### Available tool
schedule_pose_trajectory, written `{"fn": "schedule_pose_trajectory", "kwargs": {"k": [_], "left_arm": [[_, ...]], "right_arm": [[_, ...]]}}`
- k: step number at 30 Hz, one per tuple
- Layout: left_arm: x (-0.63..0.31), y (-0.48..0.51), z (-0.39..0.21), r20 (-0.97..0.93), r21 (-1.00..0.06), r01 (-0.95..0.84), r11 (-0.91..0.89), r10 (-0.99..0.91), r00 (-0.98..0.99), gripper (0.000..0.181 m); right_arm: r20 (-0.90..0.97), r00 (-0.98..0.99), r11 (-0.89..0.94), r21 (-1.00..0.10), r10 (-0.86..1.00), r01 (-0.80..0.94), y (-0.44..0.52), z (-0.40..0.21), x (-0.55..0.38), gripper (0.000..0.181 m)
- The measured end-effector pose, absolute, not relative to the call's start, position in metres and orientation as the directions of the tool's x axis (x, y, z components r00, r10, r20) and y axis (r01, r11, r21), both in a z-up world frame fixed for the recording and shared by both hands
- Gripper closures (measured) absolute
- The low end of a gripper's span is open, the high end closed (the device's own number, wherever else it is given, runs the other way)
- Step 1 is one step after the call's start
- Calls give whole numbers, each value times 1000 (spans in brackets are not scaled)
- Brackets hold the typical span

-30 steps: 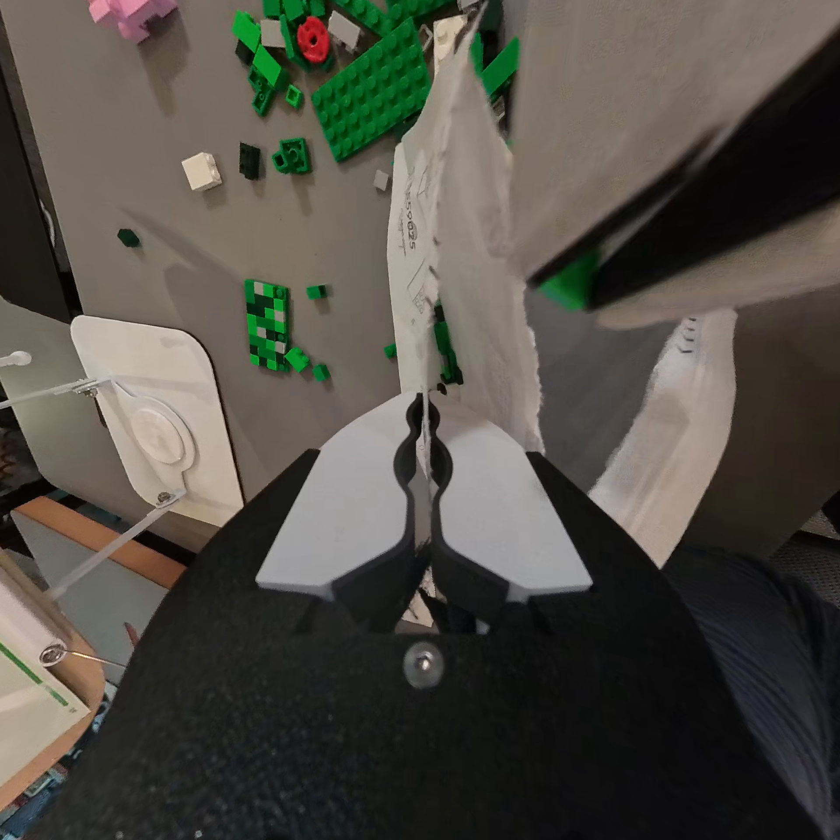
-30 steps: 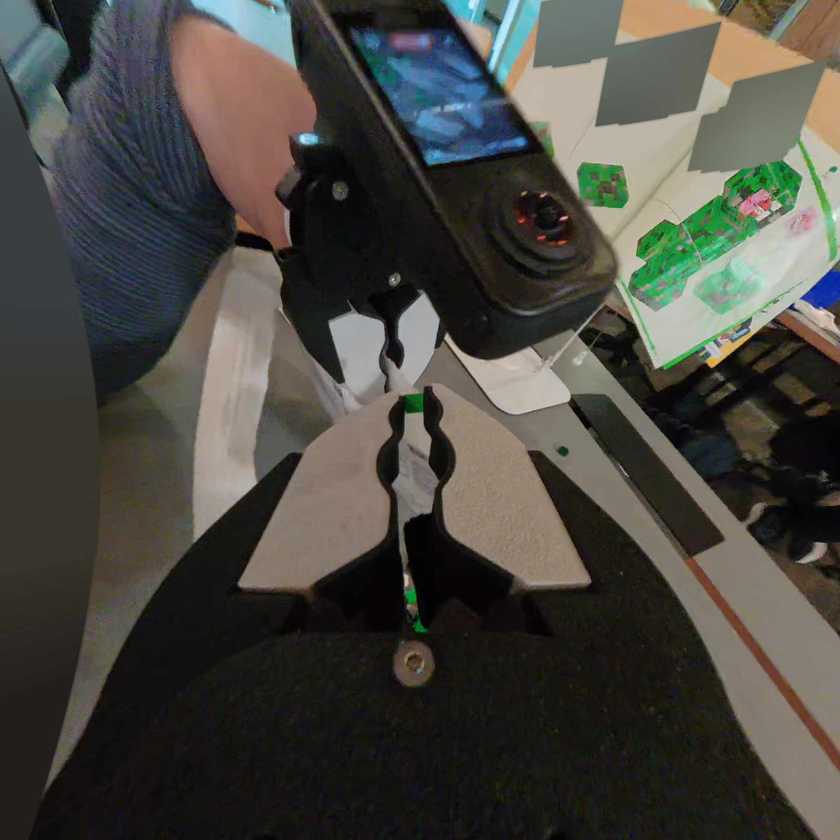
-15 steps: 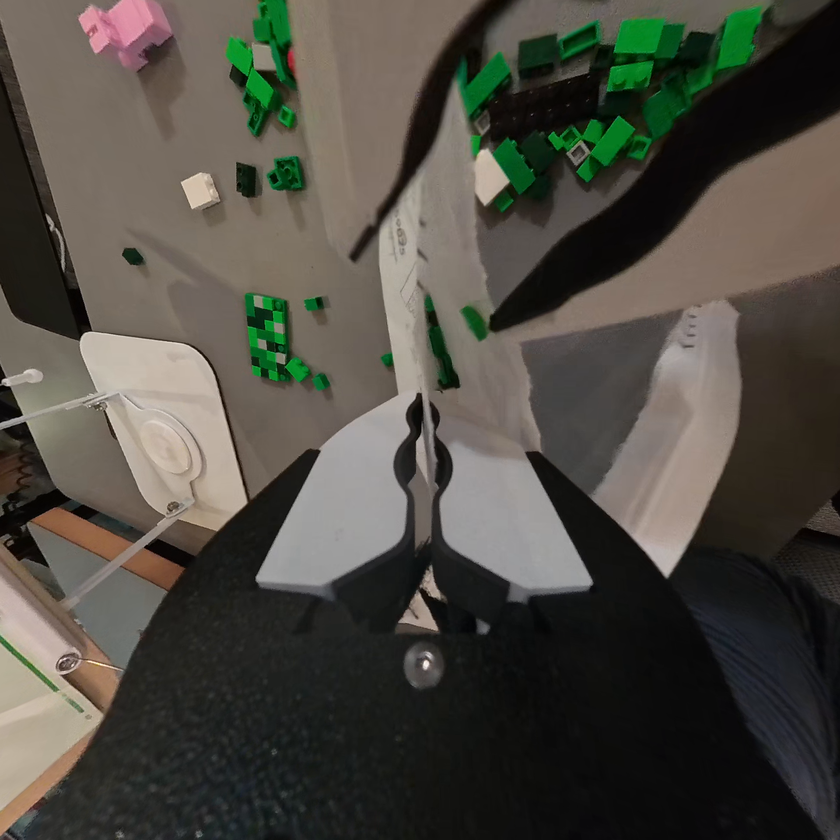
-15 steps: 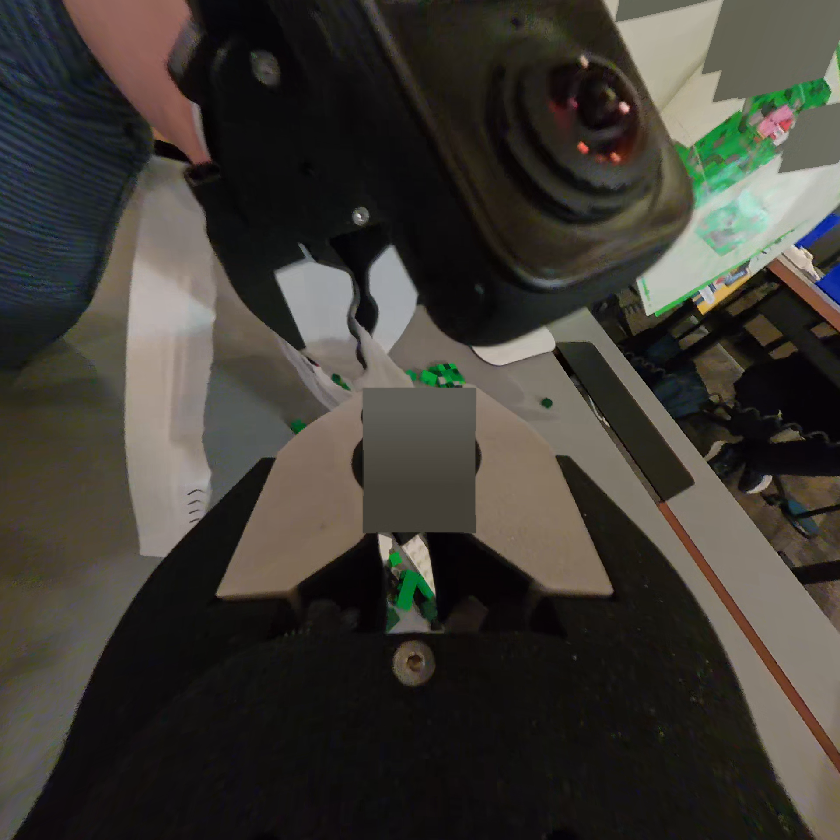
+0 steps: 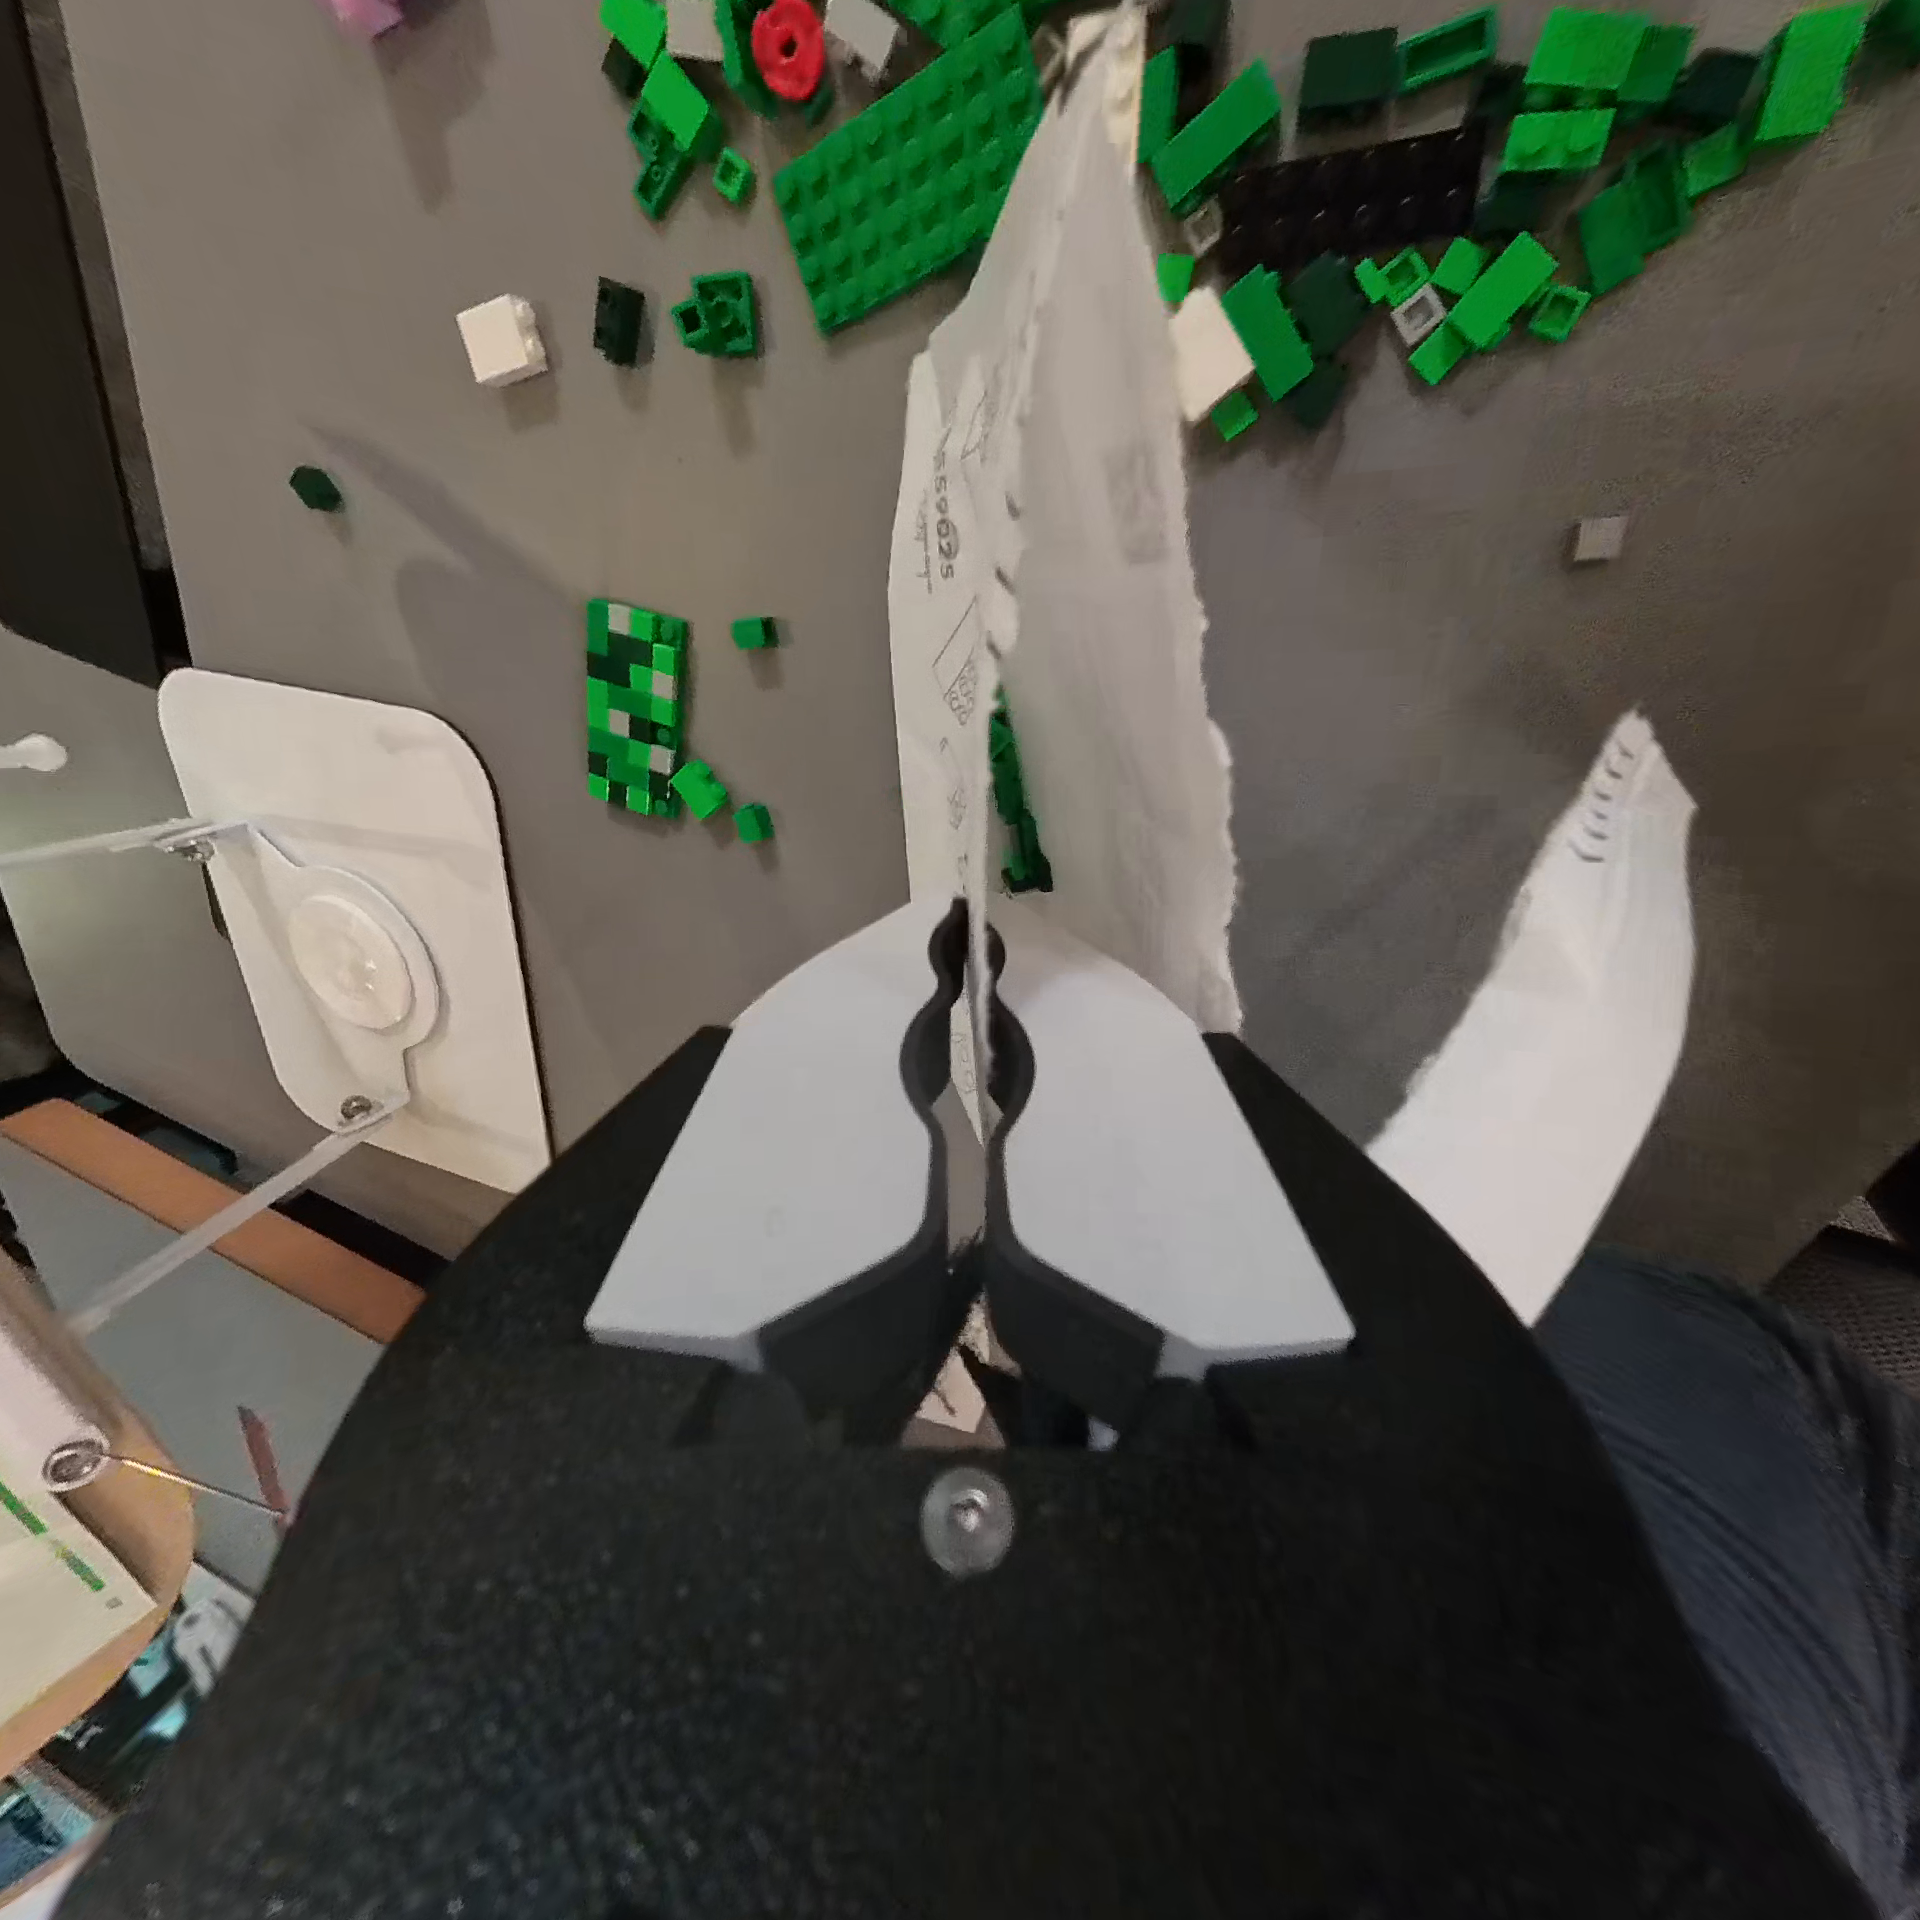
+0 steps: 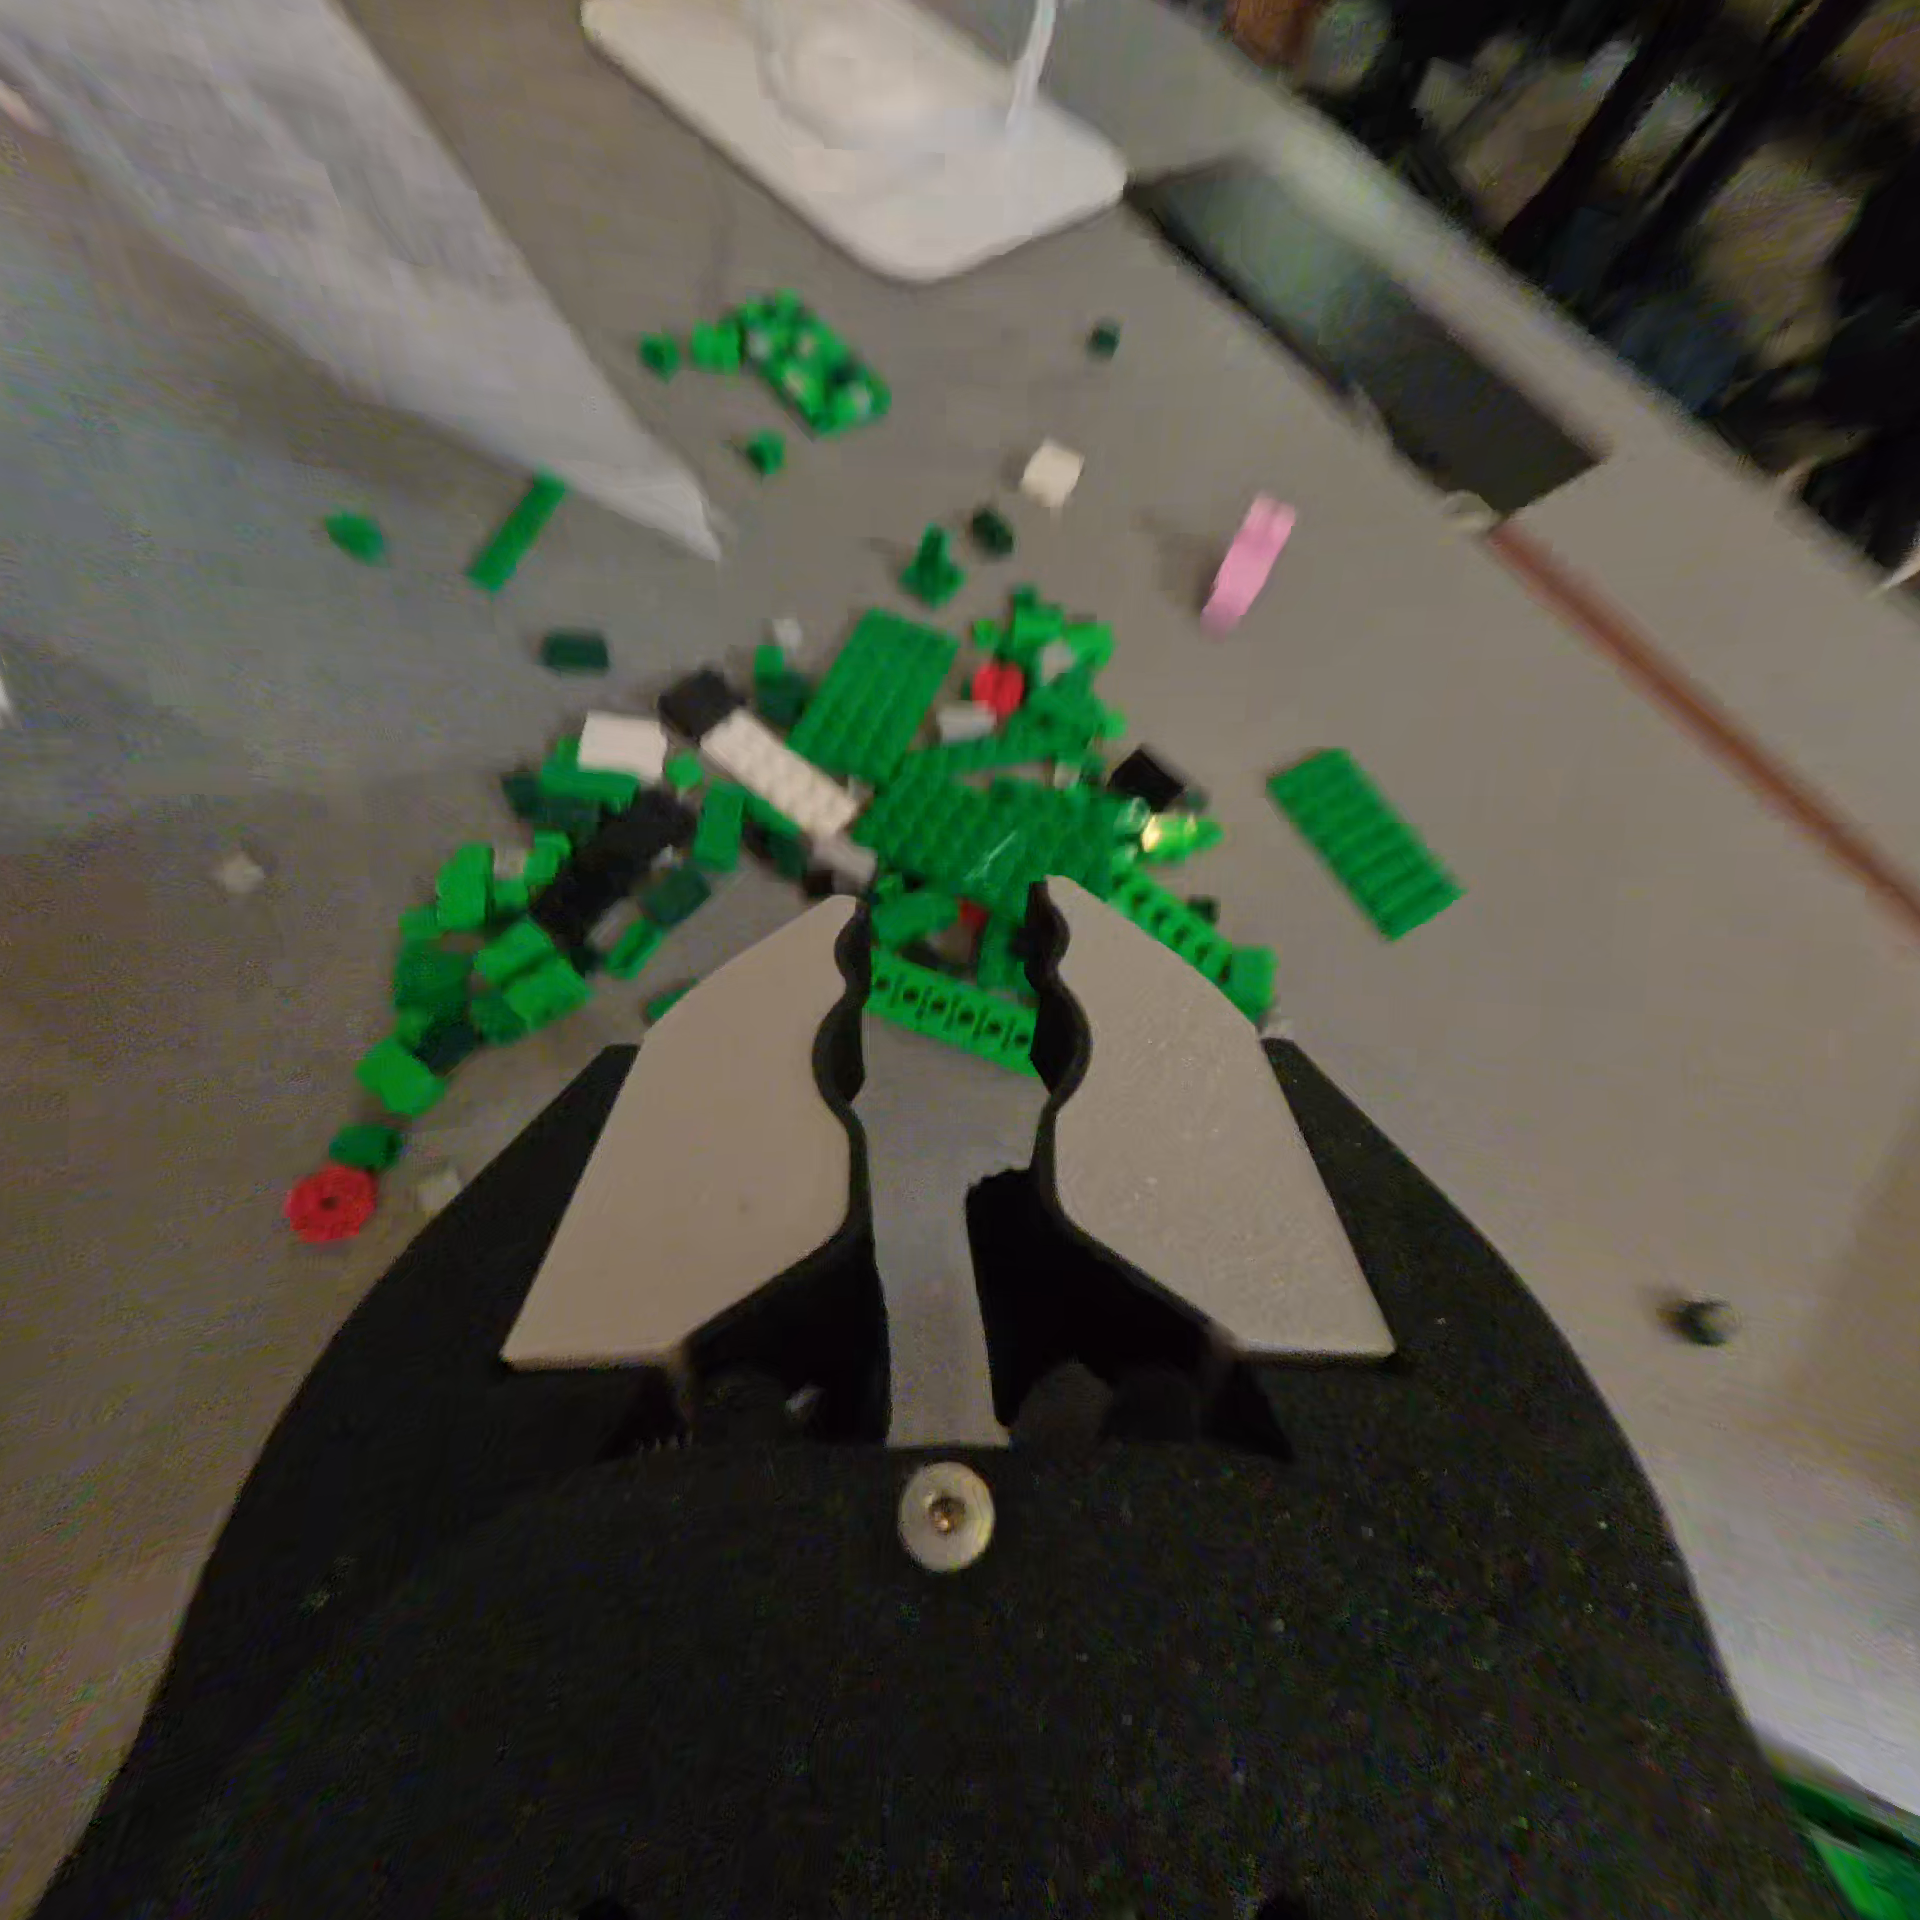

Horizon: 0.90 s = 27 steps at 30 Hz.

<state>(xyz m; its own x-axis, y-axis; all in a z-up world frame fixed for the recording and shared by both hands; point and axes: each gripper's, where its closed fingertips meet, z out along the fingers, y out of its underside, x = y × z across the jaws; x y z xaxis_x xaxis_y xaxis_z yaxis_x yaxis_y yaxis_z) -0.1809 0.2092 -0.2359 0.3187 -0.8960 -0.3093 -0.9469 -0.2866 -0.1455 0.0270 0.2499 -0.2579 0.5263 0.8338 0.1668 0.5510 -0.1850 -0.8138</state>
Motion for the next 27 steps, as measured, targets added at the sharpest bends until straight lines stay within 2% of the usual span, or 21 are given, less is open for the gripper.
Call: {"fn": "schedule_pose_trajectory", "kwargs": {"k": [6, 9, 12, 18, 21, 23, 27], "left_arm": [[-191, 212, -236, -302, -155, -932, -328, -882, 361, 181], [-195, 212, -235, -300, -162, -927, -338, -878, 373, 181], [-196, 213, -233, -296, -175, -923, -343, -875, 382, 181], [-196, 212, -233, -293, -180, -924, -337, -879, 377, 181], [-196, 212, -232, -294, -182, -924, -337, -878, 378, 181], [-195, 212, -232, -293, -185, -925, -333, -879, 375, 181], [-193, 211, -233, -292, -181, -929, -324, -884, 365, 181]], "right_arm": [[39, 403, -237, -754, 914, 613, 234, -308, 31, 158], [-9, 401, -278, -733, 916, 621, 235, -319, 34, 163], [-46, 409, -334, -664, 911, 669, 235, -333, 42, 167], [-111, 427, -390, -651, 898, 651, 242, -335, 40, 167], [-121, 376, -347, -702, 919, 622, 238, -321, 30, 166], [-148, 274, -291, -735, 950, 612, 225, -309, 16, 166], [-121, 163, -201, -678, 979, 707, 213, -320, 5, 162]]}}
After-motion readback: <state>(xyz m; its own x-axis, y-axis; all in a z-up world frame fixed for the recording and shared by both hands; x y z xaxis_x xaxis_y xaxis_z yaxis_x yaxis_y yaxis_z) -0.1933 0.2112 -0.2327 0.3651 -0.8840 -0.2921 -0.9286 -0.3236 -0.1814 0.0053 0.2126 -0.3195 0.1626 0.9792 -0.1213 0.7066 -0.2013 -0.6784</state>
